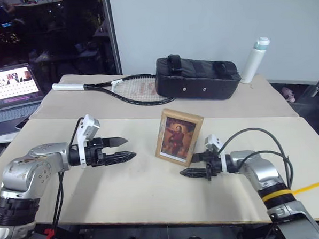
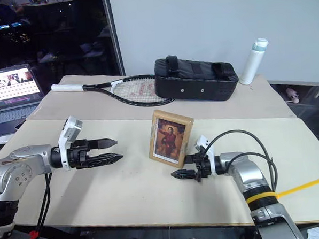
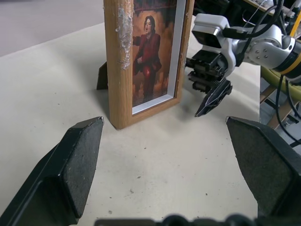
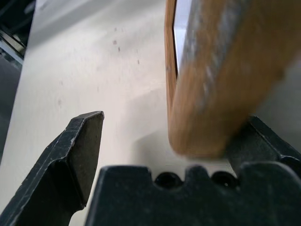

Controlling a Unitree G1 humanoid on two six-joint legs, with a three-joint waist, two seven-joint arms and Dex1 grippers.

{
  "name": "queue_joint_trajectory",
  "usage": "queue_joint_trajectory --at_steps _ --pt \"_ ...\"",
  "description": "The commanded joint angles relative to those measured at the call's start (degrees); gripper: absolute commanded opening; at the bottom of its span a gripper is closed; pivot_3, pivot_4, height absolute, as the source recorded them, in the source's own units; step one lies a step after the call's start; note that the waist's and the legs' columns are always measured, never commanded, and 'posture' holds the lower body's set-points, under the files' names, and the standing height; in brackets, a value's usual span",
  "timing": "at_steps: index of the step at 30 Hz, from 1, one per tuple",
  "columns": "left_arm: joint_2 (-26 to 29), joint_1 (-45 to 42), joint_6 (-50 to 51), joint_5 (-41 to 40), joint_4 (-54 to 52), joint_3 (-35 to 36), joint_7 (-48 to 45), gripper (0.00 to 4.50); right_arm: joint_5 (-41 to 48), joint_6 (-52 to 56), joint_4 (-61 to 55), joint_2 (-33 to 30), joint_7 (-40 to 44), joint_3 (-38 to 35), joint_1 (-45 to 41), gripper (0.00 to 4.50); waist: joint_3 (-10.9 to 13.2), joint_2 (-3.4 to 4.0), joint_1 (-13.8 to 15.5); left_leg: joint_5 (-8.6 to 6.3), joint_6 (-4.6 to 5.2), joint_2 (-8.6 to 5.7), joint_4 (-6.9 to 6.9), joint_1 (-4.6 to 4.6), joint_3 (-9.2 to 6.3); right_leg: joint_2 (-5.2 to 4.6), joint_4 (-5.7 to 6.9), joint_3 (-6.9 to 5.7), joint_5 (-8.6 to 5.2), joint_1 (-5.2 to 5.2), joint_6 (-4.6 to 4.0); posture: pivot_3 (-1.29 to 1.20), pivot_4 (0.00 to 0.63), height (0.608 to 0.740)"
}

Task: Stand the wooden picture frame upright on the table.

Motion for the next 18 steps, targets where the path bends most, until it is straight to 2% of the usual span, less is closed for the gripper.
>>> queue_joint_trajectory --at_steps 1,3,6,8,10,14,18 --pt "0.02 -0.46 -2.33 1.24 -0.18 0.61 -1.18 4.50 -0.89 -0.25 0.70 -6.72 -0.35 -4.38 3.74 4.46 0.00 0.00 0.61 0.00 0.00 0.00 0.01 0.00 0.01 -0.01 -0.04 0.00 0.00 0.01 0.00 0.00 0.150 0.720" --pt "-0.20 -0.05 -2.83 1.76 -0.16 0.76 -1.24 4.50 -0.32 -0.68 0.05 -8.89 0.09 -5.66 5.17 4.46 -0.01 -0.01 0.85 0.00 0.00 -0.02 0.03 -0.01 0.02 -0.02 -0.13 0.00 0.01 0.06 0.01 0.00 0.150 0.720" --pt "-0.29 2.31 -5.71 4.43 -0.86 0.48 -0.82 4.50 0.87 -1.51 -5.15 -15.91 3.99 -9.10 10.71 4.46 -0.01 -0.01 1.01 -0.01 0.01 -0.02 0.02 -0.01 0.03 -0.03 -0.14 0.00 0.00 0.06 0.01 0.00 0.150 0.720" --pt "-0.98 3.94 -8.15 7.68 -0.86 0.02 1.85 4.50 2.18 -2.45 -9.69 -21.21 6.64 -12.97 14.61 4.46 0.01 0.03 1.16 -0.04 0.06 -0.02 -0.02 -0.04 0.04 -0.04 -0.13 0.00 -0.05 0.02 0.00 0.00 0.150 0.720" --pt "-2.45 5.30 -9.92 9.06 -0.87 1.09 4.40 4.50 4.98 -0.54 -13.29 -23.88 6.08 -17.63 16.74 4.46 0.02 0.04 0.97 -0.08 0.13 -0.02 -0.03 -0.07 0.05 -0.04 -0.12 0.00 -0.10 -0.01 -0.01 0.00 0.150 0.720" --pt "-3.88 7.29 -10.91 11.19 -0.40 2.38 7.66 4.50 9.67 3.83 -21.94 -23.16 0.26 -24.78 19.38 4.46 0.02 0.03 -0.50 -0.08 0.13 0.04 0.02 0.04 0.06 0.01 0.05 0.03 -0.08 -0.04 -0.04 0.00 0.150 0.720" --pt "-4.54 6.73 -12.10 13.08 -0.48 1.30 9.16 4.50 13.03 9.76 -27.82 -20.51 -6.98 -27.90 20.02 4.46 0.02 0.02 -0.82 -0.08 0.13 0.03 0.09 0.07 0.06 0.00 0.10 0.05 -0.08 0.00 -0.04 0.00 0.150 0.720"
